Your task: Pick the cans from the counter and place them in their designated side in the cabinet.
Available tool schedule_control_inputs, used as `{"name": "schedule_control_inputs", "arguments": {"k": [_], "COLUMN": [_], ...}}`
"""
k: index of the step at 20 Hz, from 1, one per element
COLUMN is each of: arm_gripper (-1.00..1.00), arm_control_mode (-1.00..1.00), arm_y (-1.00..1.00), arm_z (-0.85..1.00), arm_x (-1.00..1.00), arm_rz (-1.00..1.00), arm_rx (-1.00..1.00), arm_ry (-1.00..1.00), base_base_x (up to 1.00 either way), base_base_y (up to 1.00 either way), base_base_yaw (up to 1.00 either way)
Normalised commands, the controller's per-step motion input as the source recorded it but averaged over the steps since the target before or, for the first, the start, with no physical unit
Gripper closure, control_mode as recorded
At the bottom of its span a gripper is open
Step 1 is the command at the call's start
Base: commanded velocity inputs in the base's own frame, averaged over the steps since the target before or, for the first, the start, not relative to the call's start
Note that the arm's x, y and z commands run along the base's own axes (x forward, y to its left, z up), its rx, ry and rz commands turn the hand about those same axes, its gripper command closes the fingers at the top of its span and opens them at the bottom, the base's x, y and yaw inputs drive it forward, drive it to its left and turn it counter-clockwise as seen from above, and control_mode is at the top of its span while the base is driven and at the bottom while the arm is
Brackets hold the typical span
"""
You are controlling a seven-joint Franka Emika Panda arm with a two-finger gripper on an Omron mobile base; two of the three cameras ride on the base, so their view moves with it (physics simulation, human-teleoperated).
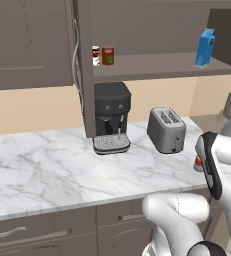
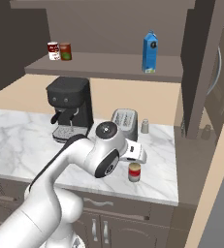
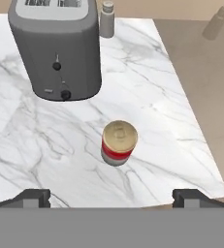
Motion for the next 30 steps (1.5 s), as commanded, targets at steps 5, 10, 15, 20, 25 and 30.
{"name": "schedule_control_inputs", "arguments": {"k": [5,10,15,20,25,30], "arm_gripper": [-1.0,-1.0,-1.0,-1.0,-1.0,-1.0], "arm_control_mode": [-1.0,-1.0,-1.0,-1.0,-1.0,-1.0], "arm_y": [-0.06,-0.06,-0.04,-0.05,-0.05,-0.01], "arm_z": [-0.14,-0.16,-0.16,-0.16,-0.16,-0.15], "arm_x": [0.12,0.13,0.11,0.08,0.08,0.09], "arm_rz": [0.0,0.0,0.0,0.0,0.0,0.0], "arm_rx": [0.02,0.01,0.01,0.01,0.01,0.01], "arm_ry": [0.01,0.04,0.05,0.02,0.0,0.0], "base_base_x": [0.0,0.0,0.0,0.0,0.0,0.0], "base_base_y": [0.0,0.0,0.0,0.0,0.0,0.0], "base_base_yaw": [0.0,0.0,0.0,0.0,0.0,0.0]}}
